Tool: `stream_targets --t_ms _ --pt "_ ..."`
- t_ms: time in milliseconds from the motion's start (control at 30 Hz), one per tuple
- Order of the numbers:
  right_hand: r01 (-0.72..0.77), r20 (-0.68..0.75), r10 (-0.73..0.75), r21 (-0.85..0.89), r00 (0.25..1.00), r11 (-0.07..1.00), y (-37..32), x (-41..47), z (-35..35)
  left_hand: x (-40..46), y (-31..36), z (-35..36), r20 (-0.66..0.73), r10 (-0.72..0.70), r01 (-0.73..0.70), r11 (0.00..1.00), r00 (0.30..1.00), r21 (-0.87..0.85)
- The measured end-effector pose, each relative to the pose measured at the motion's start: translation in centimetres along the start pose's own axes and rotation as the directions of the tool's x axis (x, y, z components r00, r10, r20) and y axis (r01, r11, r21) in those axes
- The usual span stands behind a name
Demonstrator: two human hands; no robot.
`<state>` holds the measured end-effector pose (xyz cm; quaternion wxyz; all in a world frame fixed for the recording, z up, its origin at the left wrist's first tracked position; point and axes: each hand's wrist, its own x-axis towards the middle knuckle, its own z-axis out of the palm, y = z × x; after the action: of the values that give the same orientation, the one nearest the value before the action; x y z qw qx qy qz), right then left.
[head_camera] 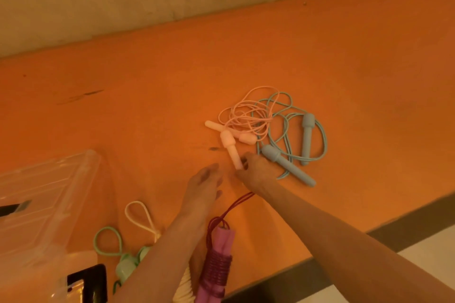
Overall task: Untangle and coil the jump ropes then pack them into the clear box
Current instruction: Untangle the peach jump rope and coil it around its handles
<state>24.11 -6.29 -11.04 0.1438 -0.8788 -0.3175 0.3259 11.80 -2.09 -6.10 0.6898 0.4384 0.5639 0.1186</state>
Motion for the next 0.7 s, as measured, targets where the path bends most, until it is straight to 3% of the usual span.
stream_targets --t_ms 100,200,267,367,433,533,600,700 --pt "0.099 0.116 -0.175 0.483 0.978 0.870 -1.6 -2.3 -1.2 0.0 1.4 -0.3 0.051 0.068 -0.072 0.994 0.996 0.086" --pt "0.158 0.207 -0.342 0.600 0.917 0.784 -2.1 -5.1 -1.9 0.7 2.4 -1.0 0.103 0.115 -0.136 0.963 0.988 0.234" --pt "0.224 0.258 -0.403 0.523 0.878 0.822 -1.6 -5.8 -2.2 0.8 2.4 -1.5 0.112 0.165 -0.192 0.936 0.980 0.296" --pt "0.318 0.278 -0.410 0.321 0.869 0.892 -1.3 -4.7 -2.5 0.0 2.4 -1.7 0.074 0.305 -0.314 0.924 0.949 0.218" --pt "0.355 0.127 -0.349 -0.024 0.928 0.935 -1.2 -3.1 -2.1 -0.7 3.0 -1.7 0.015 0.409 -0.406 0.900 0.913 0.157" --pt "0.285 -0.037 -0.329 -0.414 0.944 0.865 -0.9 -0.8 -1.5 -2.5 4.5 -1.7 0.020 0.531 -0.531 0.844 0.847 0.082" --pt "0.249 -0.008 -0.290 -0.488 0.957 0.836 -0.7 0.7 -1.1 -3.8 5.7 -1.7 0.038 0.576 -0.577 0.817 0.817 0.006" --pt "0.203 -0.068 -0.289 -0.563 0.955 0.801 -0.8 1.8 -0.8 -4.7 6.7 -2.2 0.013 0.562 -0.559 0.825 0.827 -0.079"
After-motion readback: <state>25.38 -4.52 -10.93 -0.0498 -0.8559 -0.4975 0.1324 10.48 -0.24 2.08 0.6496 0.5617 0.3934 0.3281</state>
